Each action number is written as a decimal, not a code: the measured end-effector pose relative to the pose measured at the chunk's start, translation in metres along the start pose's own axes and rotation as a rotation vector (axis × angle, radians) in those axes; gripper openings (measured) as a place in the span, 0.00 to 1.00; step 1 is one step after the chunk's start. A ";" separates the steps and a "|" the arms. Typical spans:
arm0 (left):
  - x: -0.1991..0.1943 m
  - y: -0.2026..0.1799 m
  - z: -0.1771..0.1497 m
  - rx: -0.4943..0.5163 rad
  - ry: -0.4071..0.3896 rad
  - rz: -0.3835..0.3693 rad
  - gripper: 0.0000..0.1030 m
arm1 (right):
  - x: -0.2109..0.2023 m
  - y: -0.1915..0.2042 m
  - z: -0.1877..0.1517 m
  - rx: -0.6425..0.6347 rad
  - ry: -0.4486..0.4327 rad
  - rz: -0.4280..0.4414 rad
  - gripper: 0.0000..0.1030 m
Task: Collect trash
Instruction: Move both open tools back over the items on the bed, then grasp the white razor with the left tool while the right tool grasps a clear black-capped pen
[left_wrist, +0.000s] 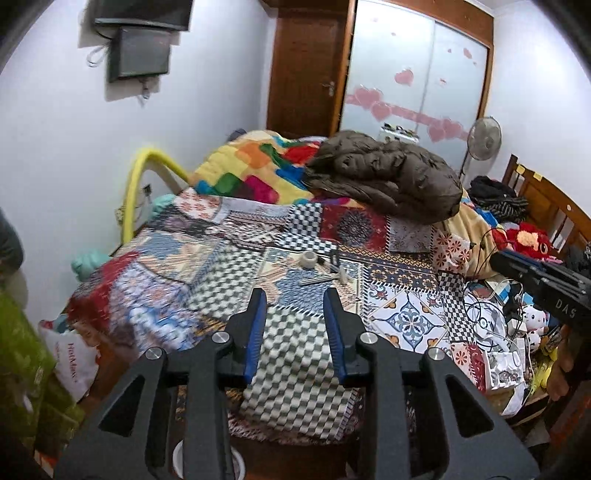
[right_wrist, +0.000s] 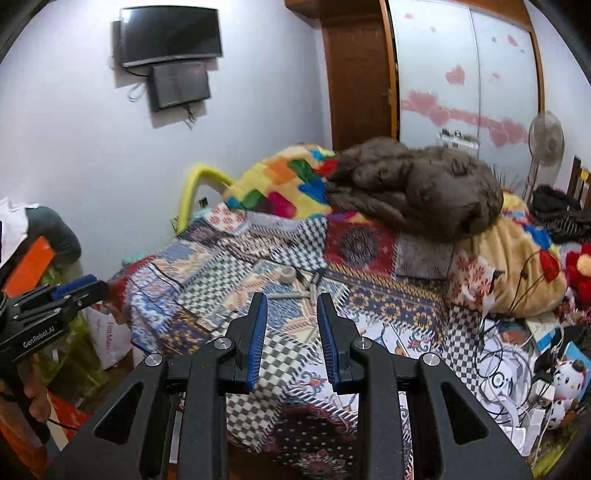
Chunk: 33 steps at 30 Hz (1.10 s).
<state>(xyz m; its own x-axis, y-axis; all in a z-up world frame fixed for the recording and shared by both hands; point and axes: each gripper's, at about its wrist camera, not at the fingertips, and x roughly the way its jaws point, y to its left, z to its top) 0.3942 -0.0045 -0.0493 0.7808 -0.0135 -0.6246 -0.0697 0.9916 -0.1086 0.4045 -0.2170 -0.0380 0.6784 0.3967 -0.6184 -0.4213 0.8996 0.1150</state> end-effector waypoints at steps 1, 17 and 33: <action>0.009 -0.003 0.003 0.003 0.006 -0.010 0.30 | 0.009 -0.007 0.000 0.016 0.016 0.007 0.25; 0.263 -0.006 0.008 0.013 0.283 -0.105 0.30 | 0.190 -0.063 -0.017 0.035 0.267 0.017 0.25; 0.370 -0.015 0.003 0.187 0.349 -0.192 0.30 | 0.310 -0.067 -0.022 -0.145 0.375 0.107 0.22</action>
<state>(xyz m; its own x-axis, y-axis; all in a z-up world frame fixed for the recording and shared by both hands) 0.6861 -0.0242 -0.2762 0.5100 -0.2104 -0.8340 0.1950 0.9727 -0.1262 0.6302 -0.1584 -0.2545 0.3717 0.3684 -0.8521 -0.5762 0.8112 0.0993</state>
